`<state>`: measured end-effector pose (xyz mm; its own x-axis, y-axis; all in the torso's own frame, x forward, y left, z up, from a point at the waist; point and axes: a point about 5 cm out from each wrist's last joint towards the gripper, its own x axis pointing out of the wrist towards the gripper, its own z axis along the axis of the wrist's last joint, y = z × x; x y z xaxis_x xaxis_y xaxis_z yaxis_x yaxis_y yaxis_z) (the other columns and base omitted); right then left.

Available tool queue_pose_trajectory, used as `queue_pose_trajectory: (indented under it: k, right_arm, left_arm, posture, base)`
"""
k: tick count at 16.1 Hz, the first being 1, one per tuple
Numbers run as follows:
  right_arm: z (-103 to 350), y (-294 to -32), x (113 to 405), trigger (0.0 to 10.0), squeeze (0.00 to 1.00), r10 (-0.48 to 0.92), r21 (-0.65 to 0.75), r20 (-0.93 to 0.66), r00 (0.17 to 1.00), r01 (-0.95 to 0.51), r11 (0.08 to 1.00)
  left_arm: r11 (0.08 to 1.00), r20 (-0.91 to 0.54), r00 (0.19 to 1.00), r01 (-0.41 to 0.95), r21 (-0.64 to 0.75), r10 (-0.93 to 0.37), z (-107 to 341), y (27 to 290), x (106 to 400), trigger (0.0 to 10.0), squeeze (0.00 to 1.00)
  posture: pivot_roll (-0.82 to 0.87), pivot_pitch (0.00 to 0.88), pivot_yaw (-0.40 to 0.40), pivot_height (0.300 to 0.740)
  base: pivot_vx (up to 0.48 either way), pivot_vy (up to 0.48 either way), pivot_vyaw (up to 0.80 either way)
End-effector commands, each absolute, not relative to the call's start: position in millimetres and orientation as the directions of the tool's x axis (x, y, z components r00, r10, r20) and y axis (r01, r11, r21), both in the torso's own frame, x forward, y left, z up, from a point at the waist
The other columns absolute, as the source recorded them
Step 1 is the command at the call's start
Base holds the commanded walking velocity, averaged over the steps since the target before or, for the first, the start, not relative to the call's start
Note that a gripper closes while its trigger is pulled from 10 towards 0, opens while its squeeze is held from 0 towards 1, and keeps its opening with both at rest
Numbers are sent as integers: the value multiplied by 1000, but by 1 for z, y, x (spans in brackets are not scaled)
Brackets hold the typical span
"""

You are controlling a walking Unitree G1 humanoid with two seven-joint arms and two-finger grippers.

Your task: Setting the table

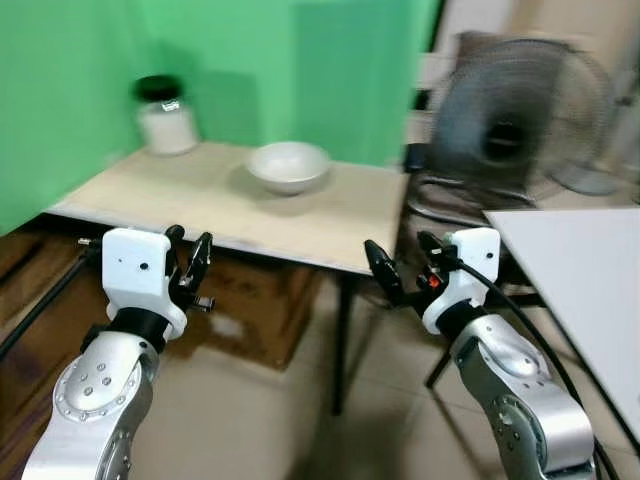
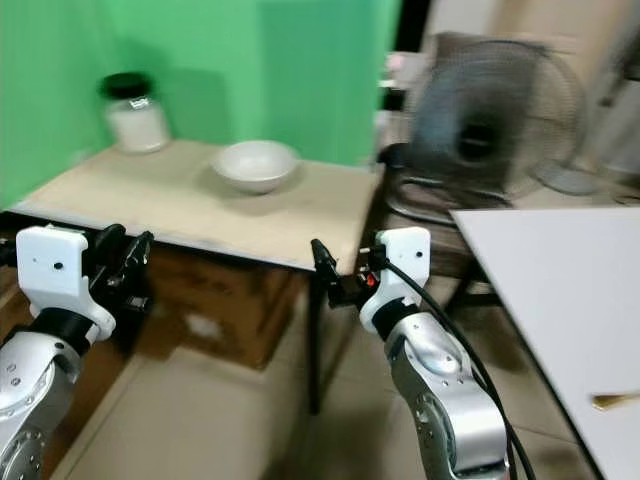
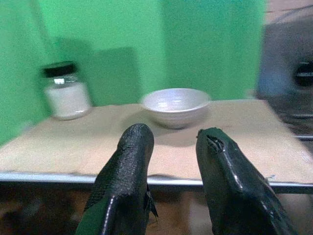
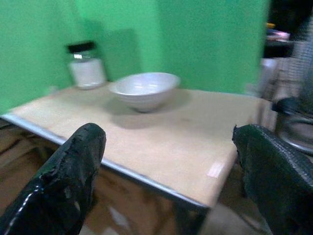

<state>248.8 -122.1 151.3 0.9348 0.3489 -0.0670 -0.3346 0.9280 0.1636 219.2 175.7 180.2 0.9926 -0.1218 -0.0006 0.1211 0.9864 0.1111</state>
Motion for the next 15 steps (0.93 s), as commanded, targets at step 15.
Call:
queue_pose_trajectory:
  k: [15]
  right_arm:
    - [152,-124,250,10000,0,334,174,-76,940,-317,932]
  left_arm:
    - [982,-12,989,151,110,-150,181,171,215,10000,0]
  posture:
    - [-34,0,17,740]
  base:
    - [337,0,134]
